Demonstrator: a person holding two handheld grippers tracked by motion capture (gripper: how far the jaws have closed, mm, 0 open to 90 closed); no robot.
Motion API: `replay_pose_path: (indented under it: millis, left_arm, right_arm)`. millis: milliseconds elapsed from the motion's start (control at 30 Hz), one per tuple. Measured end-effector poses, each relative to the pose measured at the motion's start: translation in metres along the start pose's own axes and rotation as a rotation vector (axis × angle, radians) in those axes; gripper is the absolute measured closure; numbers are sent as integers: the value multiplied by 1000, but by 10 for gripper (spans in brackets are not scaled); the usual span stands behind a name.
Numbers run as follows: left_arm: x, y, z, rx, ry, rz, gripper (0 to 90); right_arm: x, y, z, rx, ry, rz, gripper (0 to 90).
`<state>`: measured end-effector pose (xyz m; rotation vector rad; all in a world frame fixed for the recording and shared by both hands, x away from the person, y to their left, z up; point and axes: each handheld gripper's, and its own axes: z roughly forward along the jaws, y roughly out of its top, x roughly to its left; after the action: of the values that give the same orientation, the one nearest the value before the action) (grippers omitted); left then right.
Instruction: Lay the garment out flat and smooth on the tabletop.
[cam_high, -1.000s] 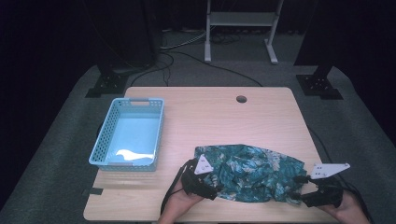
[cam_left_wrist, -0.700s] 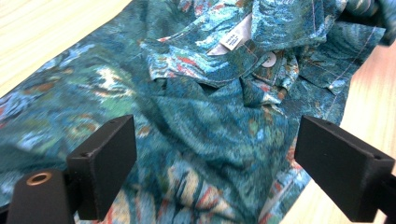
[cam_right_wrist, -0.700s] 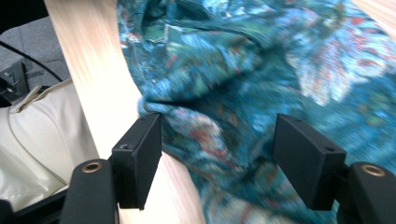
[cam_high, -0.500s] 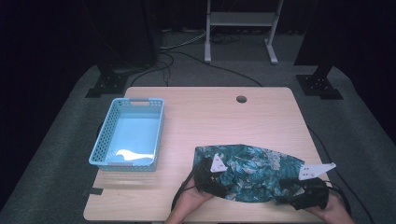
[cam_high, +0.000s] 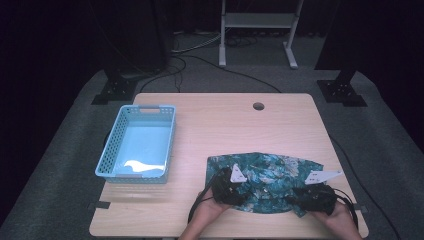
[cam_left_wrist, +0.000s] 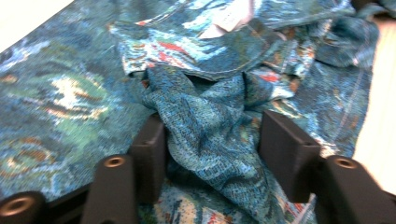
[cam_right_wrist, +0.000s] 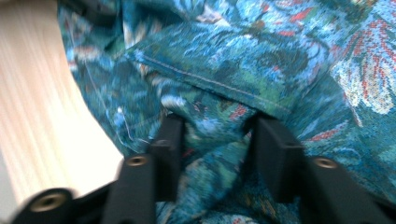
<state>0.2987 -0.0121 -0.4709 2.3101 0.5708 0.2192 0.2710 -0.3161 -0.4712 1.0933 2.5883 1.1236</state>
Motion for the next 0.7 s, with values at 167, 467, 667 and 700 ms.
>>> replay_pose_path:
  millis: [167,467,667,700]
  left_arm:
    - [2,-2,-5,17,-37,-1,646]
    - [3,-12,-16,40,-106,-28,784]
    - [-8,-19,-28,49,-133,-25,808]
    - [-9,-20,-30,48,-135,-21,810]
  right_arm:
    - [-4,2,7,-23,50,34,735]
    - [1,5,10,13,138,36,741]
    - [10,5,8,-6,197,16,783]
    - [12,6,7,-6,205,6,787]
